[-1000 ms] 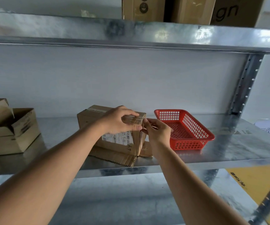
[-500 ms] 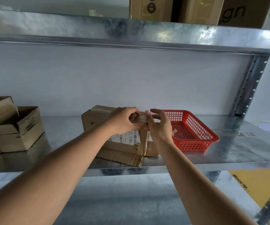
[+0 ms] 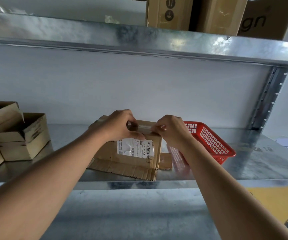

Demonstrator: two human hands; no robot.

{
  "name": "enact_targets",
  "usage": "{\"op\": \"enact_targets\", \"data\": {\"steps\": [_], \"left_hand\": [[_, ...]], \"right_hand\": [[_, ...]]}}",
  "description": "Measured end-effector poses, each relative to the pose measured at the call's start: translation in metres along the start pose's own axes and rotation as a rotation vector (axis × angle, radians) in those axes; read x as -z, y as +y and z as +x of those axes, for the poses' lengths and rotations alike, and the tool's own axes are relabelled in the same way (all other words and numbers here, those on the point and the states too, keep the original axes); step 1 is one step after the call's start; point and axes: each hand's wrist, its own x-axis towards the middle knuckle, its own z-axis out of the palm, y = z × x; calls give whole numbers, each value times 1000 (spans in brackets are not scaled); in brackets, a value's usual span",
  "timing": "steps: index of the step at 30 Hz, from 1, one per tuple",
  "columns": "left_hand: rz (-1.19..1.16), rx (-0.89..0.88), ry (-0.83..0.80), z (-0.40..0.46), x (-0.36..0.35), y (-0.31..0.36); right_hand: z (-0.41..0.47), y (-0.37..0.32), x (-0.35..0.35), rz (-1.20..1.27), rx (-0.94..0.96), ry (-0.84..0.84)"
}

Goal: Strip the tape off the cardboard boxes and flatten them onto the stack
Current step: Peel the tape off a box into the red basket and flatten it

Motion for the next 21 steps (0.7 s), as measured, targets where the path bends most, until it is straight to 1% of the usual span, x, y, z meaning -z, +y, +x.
{"op": "enact_targets", "data": {"steps": [1,3,9,14,18,21], "left_hand": [[-13,4,7,1,0,0],[-41,19,2,4,0,-1],[-96,58,-12,4,-2,-2],[-98,75,-14,3,-1,-2],[-90,83,-53,4,-1,-2],[-63,92,-95,6,-2,-3]], "right_hand": [[-1,0,5,2,8,-54],[-1,2,10,35,-7,-107],[6,0,8,23,-34,-78],[15,-6,6,-55,-106,-53],[22,-9,5,-100,-88,-135],[23,-12,6,-104,-90,-153]]}}
